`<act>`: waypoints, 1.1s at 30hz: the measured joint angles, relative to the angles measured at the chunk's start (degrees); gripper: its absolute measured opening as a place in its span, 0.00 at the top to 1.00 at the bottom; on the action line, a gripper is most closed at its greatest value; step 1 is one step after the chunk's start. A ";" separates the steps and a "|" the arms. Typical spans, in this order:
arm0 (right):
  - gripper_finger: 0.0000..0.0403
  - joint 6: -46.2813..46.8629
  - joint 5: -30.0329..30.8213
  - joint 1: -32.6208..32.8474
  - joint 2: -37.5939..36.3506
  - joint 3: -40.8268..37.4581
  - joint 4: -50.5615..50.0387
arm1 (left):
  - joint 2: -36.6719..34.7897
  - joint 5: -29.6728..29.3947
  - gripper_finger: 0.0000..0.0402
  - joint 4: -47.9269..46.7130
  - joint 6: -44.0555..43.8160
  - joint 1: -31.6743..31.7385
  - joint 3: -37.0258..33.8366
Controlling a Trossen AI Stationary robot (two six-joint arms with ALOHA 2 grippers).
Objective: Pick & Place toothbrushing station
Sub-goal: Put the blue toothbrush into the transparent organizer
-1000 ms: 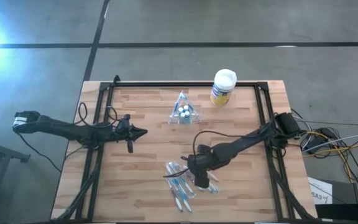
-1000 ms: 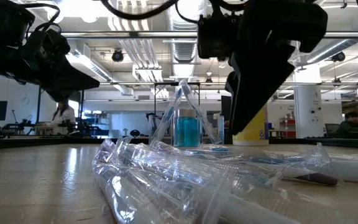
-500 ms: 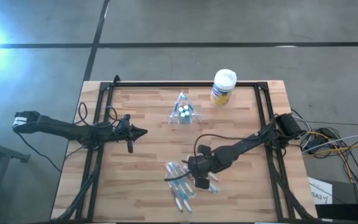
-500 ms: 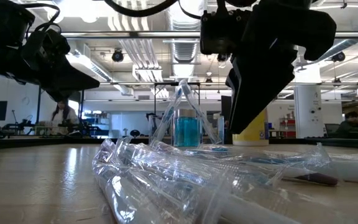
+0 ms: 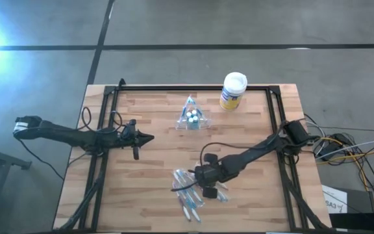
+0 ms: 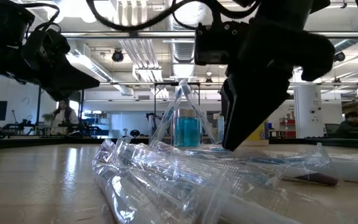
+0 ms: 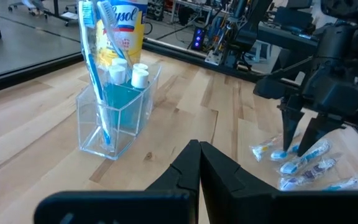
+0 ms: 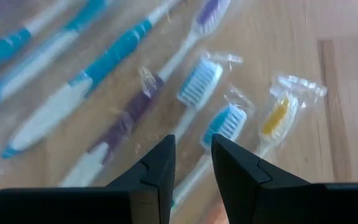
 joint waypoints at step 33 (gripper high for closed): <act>0.98 -4.71 2.59 0.10 -2.98 3.55 -5.86 | 0.07 -0.02 0.98 0.01 0.02 0.00 0.00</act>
